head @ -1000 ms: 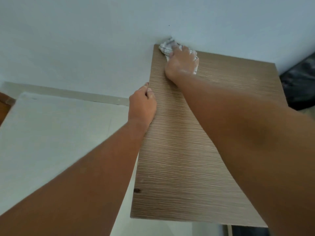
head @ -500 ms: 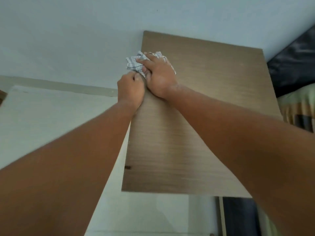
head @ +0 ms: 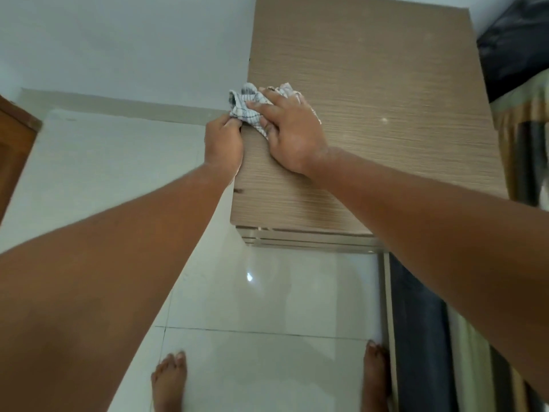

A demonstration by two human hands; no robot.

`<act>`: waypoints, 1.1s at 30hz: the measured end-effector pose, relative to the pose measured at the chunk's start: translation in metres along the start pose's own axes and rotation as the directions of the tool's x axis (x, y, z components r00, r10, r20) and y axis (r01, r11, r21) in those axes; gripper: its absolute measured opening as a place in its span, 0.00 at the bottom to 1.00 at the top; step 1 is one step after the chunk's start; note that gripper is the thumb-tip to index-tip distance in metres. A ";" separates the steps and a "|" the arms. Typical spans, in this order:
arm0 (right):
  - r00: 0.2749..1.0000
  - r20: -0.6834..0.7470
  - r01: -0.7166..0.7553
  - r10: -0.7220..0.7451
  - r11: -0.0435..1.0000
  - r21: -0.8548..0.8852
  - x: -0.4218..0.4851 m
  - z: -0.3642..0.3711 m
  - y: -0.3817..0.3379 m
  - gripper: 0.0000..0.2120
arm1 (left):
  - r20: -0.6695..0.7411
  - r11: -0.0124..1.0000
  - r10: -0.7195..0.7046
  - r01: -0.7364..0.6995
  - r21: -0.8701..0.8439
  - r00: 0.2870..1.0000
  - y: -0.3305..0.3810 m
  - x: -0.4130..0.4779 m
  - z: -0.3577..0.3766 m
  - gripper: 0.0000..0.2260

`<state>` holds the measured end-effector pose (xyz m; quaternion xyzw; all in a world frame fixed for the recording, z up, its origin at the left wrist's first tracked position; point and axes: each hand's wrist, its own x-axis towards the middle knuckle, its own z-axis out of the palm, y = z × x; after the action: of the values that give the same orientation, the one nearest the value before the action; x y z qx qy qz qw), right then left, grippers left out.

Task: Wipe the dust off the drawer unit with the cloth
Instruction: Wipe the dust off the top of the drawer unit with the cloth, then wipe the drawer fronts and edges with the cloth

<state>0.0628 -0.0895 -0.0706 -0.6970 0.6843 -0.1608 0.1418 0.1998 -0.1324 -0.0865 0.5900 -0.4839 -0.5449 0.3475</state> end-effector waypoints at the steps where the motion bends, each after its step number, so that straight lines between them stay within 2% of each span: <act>1: 1.000 0.007 0.001 -0.001 1.000 0.011 -0.013 0.001 -0.005 0.20 | 0.013 1.000 -0.012 0.012 -0.019 1.000 -0.005 -0.009 -0.004 0.13; 9: 0.997 0.044 0.065 -0.065 0.998 0.010 -0.113 0.015 -0.042 0.19 | 0.053 0.989 -0.073 0.079 -0.125 0.996 -0.031 -0.087 -0.029 0.14; 16: 0.986 -0.059 0.154 -0.153 0.988 0.000 -0.161 0.037 -0.052 0.17 | 0.036 0.974 -0.111 0.116 -0.194 0.993 -0.055 -0.124 -0.040 0.16; 20: 0.962 -0.066 0.259 -0.266 0.961 -0.101 -0.181 0.043 -0.049 0.27 | 0.005 0.982 -0.069 0.069 -0.174 0.998 -0.062 -0.142 -0.044 0.15; 23: 0.944 0.036 0.329 -0.327 0.934 -0.140 -0.206 0.051 -0.039 0.34 | 0.026 0.984 -0.026 0.030 -0.174 0.999 -0.072 -0.146 -0.046 0.17; 25: 0.950 0.167 0.280 -0.262 0.956 -0.089 -0.231 0.061 -0.031 0.37 | 0.039 0.985 -0.021 0.028 -0.170 0.999 -0.080 -0.145 -0.046 0.19; 27: 0.958 0.217 0.204 -0.190 0.978 -0.044 -0.258 0.069 -0.023 0.36 | 0.027 0.990 -0.031 0.034 -0.140 0.999 -0.085 -0.145 -0.047 0.20; 31: 0.996 0.070 0.050 -0.058 0.993 0.107 -0.290 0.079 -0.027 0.35 | -0.008 0.998 -0.017 0.017 -0.063 1.000 -0.092 -0.151 -0.050 0.16; 33: 1.000 -0.027 0.007 -0.002 0.983 0.182 -0.292 0.080 -0.035 0.29 | -0.026 1.000 -0.015 0.015 0.001 1.000 -0.096 -0.149 -0.052 0.13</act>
<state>0.1246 0.2015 -0.1369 -0.6805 0.6669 -0.2322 0.1956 0.2781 0.0312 -0.1228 0.6008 -0.4751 -0.5396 0.3495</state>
